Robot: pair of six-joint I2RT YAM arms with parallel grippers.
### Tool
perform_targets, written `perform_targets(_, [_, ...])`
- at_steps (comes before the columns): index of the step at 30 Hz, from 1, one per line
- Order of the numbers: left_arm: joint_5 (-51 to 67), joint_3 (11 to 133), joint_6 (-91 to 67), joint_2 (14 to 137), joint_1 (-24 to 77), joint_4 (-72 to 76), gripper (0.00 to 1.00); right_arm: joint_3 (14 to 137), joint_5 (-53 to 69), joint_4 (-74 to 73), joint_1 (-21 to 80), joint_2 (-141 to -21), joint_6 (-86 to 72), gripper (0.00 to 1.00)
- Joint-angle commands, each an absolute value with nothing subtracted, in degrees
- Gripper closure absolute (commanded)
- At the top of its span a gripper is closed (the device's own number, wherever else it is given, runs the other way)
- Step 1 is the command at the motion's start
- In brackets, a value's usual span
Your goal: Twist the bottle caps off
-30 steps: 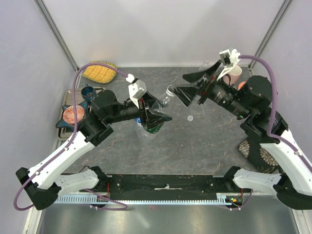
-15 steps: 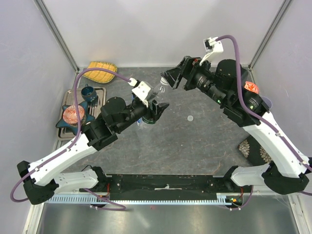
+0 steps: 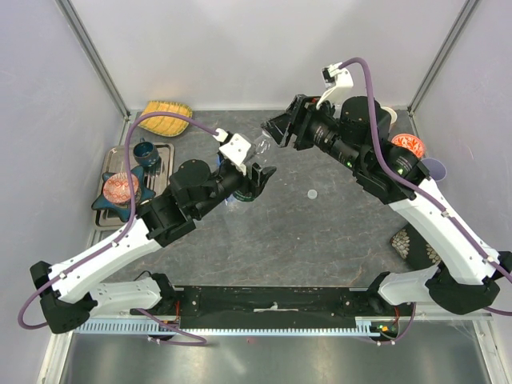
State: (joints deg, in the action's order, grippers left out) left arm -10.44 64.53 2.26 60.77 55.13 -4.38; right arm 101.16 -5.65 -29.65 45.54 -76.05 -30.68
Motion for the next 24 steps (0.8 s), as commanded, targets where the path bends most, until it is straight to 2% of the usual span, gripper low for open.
perform_targets(1, [-11.95,65.48,4.83,61.17,55.46,-3.08,0.51,100.81,-4.05,-28.04,45.88,-76.11,-31.11,0.33])
perform_targets(7, [-12.3,66.0,4.92,61.61,55.55,-3.6,0.51,100.11,-3.61,-28.04,45.97,-76.11,-31.2,0.32])
perform_targets(16, [-12.39,66.36,4.83,62.05,55.55,-3.69,0.51,99.05,-3.34,-28.04,45.97,-75.85,-30.94,0.41])
perform_targets(19, [-12.39,66.36,4.66,61.96,55.55,-3.78,0.51,98.7,-3.34,-27.95,45.88,-75.67,-31.02,0.51])
perform_targets(22, [-12.3,66.27,4.4,61.7,55.63,-3.78,0.52,98.26,-2.64,-27.95,45.97,-75.59,-31.11,0.7])
perform_targets(23, [-12.22,66.27,4.39,61.53,55.63,-3.78,0.52,98.09,-2.38,-27.95,45.97,-75.5,-31.11,0.81])
perform_targets(24, [-12.13,66.27,4.39,61.35,55.63,-3.69,0.52,97.56,-2.37,-27.95,45.88,-75.32,-31.11,0.88])
